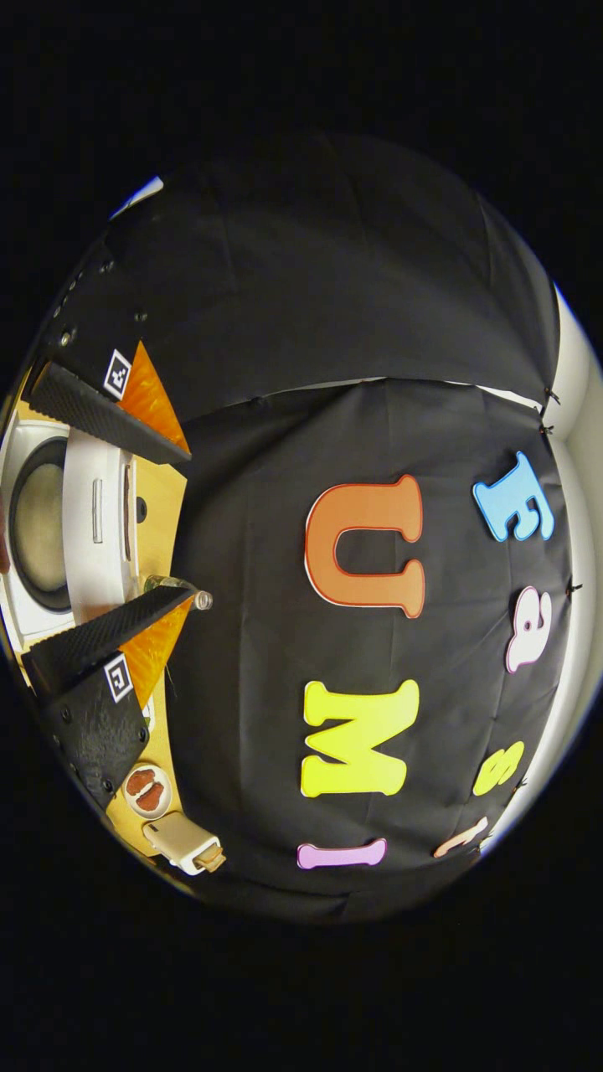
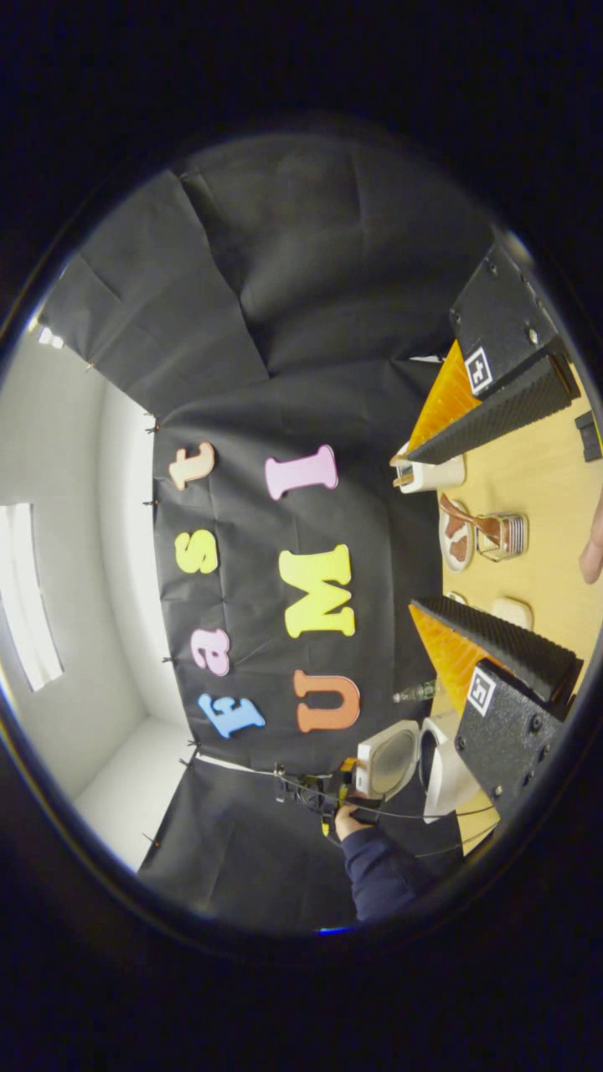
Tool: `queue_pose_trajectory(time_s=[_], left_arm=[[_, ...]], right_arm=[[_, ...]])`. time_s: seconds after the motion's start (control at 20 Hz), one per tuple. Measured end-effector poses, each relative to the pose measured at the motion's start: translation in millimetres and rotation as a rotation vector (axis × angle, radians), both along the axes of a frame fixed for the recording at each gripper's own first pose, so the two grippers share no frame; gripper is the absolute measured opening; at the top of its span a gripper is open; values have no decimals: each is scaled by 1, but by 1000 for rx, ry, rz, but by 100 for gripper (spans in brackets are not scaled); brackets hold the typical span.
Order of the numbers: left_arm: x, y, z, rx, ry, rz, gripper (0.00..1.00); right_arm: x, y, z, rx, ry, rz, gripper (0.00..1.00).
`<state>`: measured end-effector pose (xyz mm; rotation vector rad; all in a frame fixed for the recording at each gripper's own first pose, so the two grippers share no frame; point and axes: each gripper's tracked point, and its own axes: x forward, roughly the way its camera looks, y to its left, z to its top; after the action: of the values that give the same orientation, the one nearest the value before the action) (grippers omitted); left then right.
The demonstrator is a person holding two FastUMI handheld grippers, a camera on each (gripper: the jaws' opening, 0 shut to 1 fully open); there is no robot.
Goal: Close the left gripper, press the button to open the rice cooker; take a wooden spoon from the chopstick holder with the right hand, scoop a spoonful of rice and pour it into the rice cooker, then put the wooden spoon back into the chopstick holder.
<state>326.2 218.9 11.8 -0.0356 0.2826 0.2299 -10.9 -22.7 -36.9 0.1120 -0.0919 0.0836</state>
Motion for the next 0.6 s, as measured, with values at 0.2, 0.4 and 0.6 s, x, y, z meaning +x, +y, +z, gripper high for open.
queue_pose_trajectory(time_s=[0.2,0.4,0.6], left_arm=[[-21,-9,-25,-15,29,-11,94],[-40,-24,-47,-22,39,-26,96],[-55,-32,-60,22,48,-28,95]], right_arm=[[-17,-9,-16,6,32,-23,100],[-32,-4,-24,30,66,-11,100],[-47,-9,-23,43,58,-18,100]])
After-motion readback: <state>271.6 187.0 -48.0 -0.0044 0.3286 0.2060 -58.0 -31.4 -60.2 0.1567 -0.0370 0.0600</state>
